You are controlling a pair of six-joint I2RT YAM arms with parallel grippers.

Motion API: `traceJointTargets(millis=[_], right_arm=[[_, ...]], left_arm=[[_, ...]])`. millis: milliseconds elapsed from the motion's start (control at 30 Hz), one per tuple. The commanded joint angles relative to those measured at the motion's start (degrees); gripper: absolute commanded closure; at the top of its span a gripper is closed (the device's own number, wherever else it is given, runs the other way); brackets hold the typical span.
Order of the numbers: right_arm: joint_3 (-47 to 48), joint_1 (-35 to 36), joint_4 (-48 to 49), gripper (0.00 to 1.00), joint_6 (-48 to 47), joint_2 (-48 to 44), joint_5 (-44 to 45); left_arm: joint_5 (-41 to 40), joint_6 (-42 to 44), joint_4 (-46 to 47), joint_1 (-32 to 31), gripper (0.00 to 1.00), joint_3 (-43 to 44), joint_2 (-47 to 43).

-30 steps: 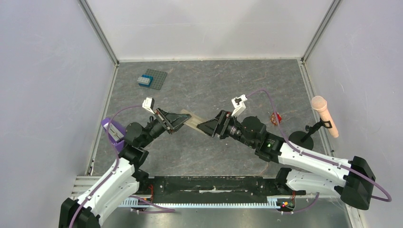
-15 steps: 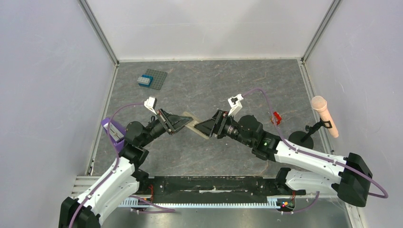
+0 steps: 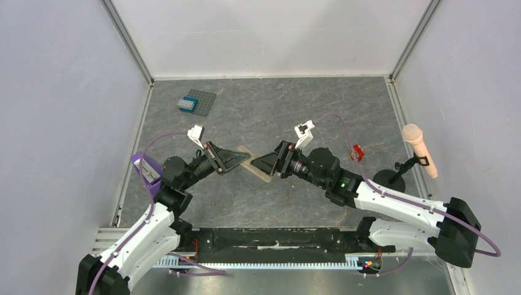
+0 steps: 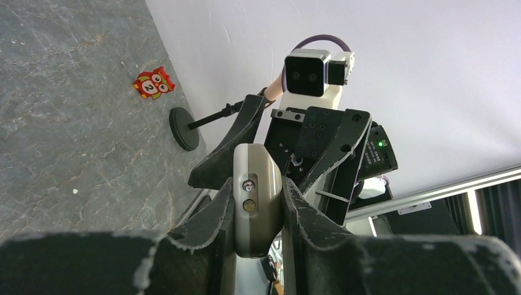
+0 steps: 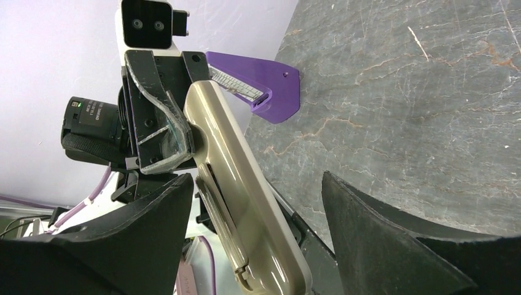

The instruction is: Load the batteries into the remote control

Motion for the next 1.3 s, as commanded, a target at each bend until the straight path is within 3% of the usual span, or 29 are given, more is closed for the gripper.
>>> traceJointTargets(millis=[0, 167, 533, 733, 800, 900, 967, 1067, 1167, 1267], right_arm=[[1.91, -0.72, 2.41, 0.21, 0.09, -1.06, -0.4], [1.65, -1.31, 2.36, 0.23, 1.43, 0.18, -1.31], [0.17, -2.05, 0.39, 0.54, 2.73, 2.36, -4.48], [-0.3, -2.06, -0.58, 0.61, 2.02, 2.68, -5.21], [0.08, -2.06, -1.3, 0.58, 1.18, 2.76, -5.29], [1.37, -2.01, -3.84, 0.38, -0.99, 2.56, -3.94], [1.96, -2.19, -5.64, 0.3, -2.6, 1.92, -2.27], [1.9, -2.99, -8.68, 0.26, -4.59, 0.37, 0.74], [-0.25, -4.31, -10.47, 0.25, -5.77, -1.78, 2.43], [-2.65, -4.96, -10.4, 0.31, -6.25, -3.78, 3.18]], left_arm=[[1.37, 1.93, 3.81, -0.23, 0.98, 1.86, 0.24], [2.06, 1.79, 5.02, -0.15, 0.98, 1.61, 1.01], [-0.08, 1.02, 5.63, -0.15, 0.98, 0.96, 0.89], [-1.2, 0.83, 5.51, -0.15, 0.98, 0.65, 0.7], [-1.74, 1.07, 4.88, -0.14, 0.98, 0.56, 0.65], [-3.31, 2.11, 2.49, -0.15, 0.98, 0.22, 0.33], [-4.93, 4.16, -0.25, -0.16, 0.98, -0.05, 0.04], [-7.48, 8.13, -4.34, -0.21, 0.98, -1.1, -0.6], [-8.55, 11.78, -2.07, -0.22, 0.98, -3.26, -0.4], [-10.94, 15.86, 0.47, -0.2, 0.98, -5.89, 0.04]])
